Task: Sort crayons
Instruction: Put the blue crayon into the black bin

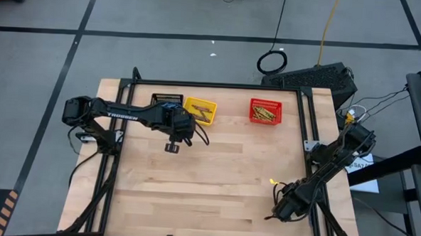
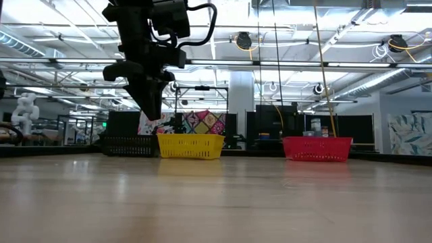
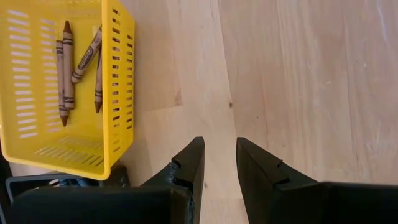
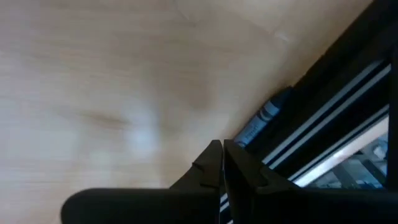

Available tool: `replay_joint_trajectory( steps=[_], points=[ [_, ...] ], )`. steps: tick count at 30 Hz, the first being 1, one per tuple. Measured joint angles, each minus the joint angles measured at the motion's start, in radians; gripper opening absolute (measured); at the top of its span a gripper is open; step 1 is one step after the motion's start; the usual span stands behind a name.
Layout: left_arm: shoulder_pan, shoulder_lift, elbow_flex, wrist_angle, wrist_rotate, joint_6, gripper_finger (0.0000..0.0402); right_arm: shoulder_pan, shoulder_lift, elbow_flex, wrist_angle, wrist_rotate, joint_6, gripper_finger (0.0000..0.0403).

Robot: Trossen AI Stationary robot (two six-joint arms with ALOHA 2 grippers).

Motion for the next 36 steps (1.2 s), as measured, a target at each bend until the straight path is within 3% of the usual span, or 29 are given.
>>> replay_joint_trajectory(
  steps=[14, 36],
  points=[
    [0.000, 0.000, 0.000, -0.002, 0.000, -0.003, 0.0085, 0.004, 0.033, 0.000, -0.029, -0.097, 0.041, 0.0000],
    [0.000, 0.000, 0.000, -0.002, 0.000, -0.004, 0.0085, 0.005, 0.085, -0.016, -0.019, -0.093, -0.004, 0.0000]
  ],
)
